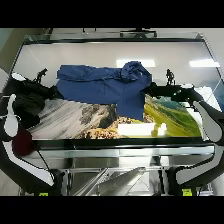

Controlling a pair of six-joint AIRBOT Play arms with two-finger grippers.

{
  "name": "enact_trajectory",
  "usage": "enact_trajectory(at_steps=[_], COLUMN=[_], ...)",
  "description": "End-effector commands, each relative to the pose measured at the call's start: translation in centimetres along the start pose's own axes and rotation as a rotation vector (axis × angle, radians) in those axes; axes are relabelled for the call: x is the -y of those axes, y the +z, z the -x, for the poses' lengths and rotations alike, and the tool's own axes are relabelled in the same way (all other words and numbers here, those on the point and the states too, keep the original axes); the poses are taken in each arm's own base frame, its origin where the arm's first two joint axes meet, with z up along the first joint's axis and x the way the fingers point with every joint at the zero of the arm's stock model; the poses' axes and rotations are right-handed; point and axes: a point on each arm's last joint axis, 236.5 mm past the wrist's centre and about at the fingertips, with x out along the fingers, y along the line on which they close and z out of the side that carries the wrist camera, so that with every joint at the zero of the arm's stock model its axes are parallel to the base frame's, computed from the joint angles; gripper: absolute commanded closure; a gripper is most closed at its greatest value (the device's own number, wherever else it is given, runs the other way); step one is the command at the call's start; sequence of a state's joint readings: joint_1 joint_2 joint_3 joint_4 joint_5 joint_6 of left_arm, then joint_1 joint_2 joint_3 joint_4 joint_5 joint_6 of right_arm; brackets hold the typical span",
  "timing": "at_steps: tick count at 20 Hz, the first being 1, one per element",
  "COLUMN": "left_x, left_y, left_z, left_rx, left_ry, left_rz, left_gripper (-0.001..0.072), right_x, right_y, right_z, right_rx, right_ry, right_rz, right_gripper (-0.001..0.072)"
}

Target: Fold the shirts.

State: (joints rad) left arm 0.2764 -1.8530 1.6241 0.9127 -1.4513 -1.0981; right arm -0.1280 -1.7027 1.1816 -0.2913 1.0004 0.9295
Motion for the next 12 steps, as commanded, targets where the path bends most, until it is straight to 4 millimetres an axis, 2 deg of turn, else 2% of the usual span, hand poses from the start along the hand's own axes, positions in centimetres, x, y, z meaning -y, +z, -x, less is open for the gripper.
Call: enact_trajectory(at_steps=[1, 4, 6, 9, 12], left_x=[3.8, 8.4, 13.3, 22.3, 29.7], left_y=[-0.3, -0.9, -0.9, -2.0, -4.6], left_z=[4.4, 8.9, 12.7, 20.3, 28.3], left_rx=[0.041, 0.109, 0.22, 0.457, 0.729], left_ry=[0.014, 0.017, -0.048, -0.183, -0.241], left_rz=[-0.08, -0.163, -0.242, -0.425, -0.603], left_gripper=[0.0685, 0.0685, 0.0685, 0.0685, 0.0685], right_x=[-5.4, -11.3, -15.4, -21.6, -27.0], right_y=[0.5, 1.2, 2.1, 2.8, 2.3], right_z=[2.7, 7.3, 12.1, 21.8, 32.9], right_rx=[0.021, 0.091, 0.194, 0.434, 0.777], right_ry=[0.063, 0.11, 0.12, 0.087, -0.035], right_rz=[0.099, 0.223, 0.321, 0.486, 0.644], right_gripper=[0.0698, 0.0698, 0.0698, 0.0698, 0.0698])
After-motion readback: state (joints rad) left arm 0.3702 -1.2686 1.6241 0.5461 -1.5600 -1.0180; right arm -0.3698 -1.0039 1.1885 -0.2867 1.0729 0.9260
